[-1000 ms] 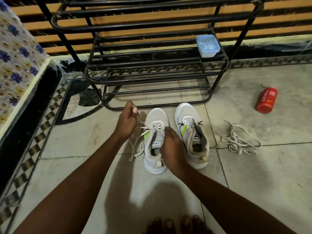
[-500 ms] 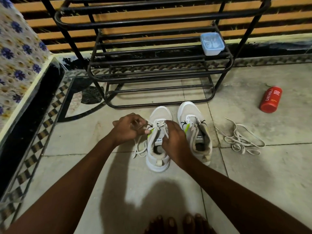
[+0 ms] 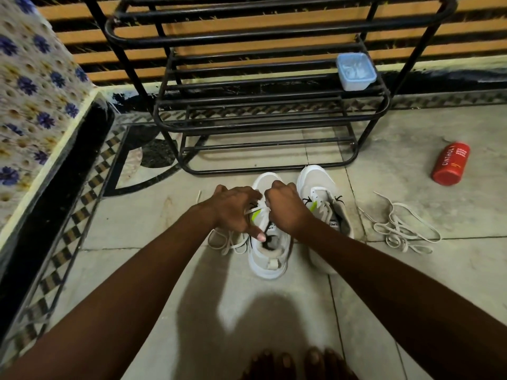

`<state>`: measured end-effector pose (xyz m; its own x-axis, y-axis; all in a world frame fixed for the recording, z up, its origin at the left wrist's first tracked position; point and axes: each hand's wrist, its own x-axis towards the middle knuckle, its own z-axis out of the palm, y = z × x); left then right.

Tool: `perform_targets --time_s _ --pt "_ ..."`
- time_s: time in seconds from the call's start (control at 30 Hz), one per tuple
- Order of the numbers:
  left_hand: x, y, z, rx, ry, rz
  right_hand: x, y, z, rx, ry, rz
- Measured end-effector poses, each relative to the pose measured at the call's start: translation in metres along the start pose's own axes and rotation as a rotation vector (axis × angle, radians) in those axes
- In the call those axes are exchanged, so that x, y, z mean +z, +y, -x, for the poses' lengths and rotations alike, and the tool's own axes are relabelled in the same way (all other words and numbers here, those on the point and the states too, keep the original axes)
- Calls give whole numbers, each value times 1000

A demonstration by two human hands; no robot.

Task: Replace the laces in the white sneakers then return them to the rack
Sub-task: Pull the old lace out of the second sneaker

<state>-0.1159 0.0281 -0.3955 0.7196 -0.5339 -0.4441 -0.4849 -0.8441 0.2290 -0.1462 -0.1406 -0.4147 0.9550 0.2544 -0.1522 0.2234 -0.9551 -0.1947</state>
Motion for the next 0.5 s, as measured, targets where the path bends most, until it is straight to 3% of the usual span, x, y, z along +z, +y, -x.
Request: perform_targets --time_s 0.13,0.23,0.3,0.33,0.4,0.5 --pt "-1 9 -4 -15 -29 -59 2 5 1 41 130 -112" --pt "-3 13 -5 -22 -54 -91 -2 14 2 309 313 -576" --pt "-4 16 -7 -21 -69 -116 -4 17 2 580 364 -947" --pt "-5 17 -7 -22 -75 -124 -3 17 3 619 362 -1030" --pt "-4 19 -8 -34 -76 -135 0 16 4 468 332 -953" --pt "-5 23 -9 -61 -88 -146 3 22 1 161 286 -507"
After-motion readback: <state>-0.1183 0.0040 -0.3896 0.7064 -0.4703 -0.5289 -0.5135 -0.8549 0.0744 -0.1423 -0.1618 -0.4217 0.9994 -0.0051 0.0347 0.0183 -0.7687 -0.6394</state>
